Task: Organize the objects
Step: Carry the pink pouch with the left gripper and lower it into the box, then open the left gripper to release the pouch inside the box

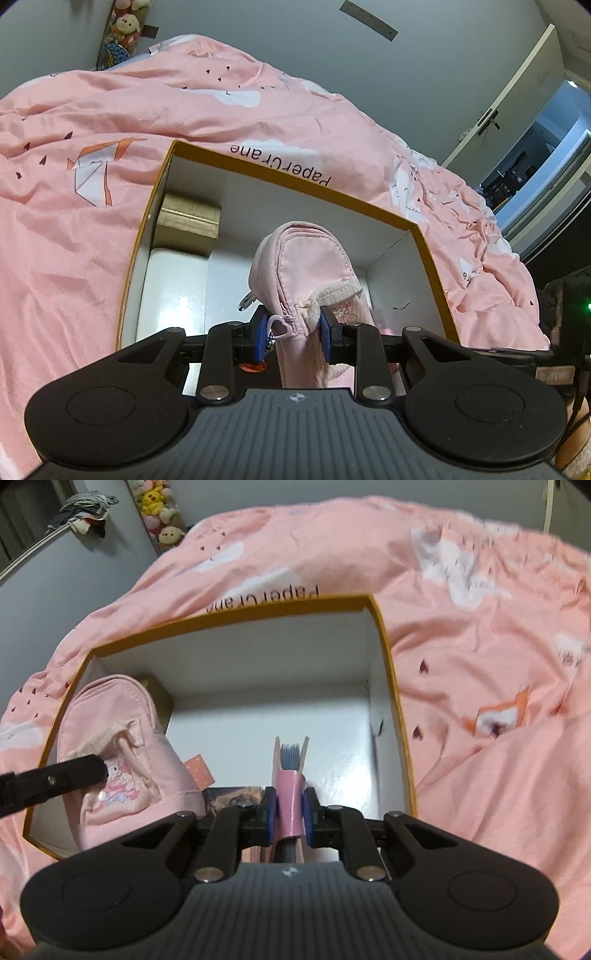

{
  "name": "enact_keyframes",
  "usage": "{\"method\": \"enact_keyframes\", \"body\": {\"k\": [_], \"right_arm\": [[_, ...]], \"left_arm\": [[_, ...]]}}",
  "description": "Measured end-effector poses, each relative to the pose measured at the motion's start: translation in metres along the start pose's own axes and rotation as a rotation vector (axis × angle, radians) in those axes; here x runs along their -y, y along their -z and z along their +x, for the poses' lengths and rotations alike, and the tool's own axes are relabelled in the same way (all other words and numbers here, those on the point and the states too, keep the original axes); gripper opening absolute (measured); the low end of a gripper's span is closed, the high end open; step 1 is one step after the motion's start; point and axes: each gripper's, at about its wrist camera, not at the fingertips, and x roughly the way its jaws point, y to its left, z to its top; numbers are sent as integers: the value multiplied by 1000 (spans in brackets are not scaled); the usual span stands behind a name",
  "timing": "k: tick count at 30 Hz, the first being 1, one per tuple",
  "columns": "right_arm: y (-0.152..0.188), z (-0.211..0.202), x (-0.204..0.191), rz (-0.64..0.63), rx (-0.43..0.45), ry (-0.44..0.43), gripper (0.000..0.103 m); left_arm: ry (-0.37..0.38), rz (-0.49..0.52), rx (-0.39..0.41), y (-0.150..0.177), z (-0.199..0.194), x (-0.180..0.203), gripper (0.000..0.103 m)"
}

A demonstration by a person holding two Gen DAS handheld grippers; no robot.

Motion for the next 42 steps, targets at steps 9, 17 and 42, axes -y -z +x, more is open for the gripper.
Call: {"method": "enact_keyframes", "body": {"k": [9,17,42], "right_arm": [[1,5,-18,-164,-43,130,17],[2,-8,-16,-223,18,215,18],[22,-45,57,97,245,168,27]], "left_arm": [[23,19,-31,0,7,5,31],[22,43,-42,0,7,11,32],[88,208,-328,6,105,77,31]]}}
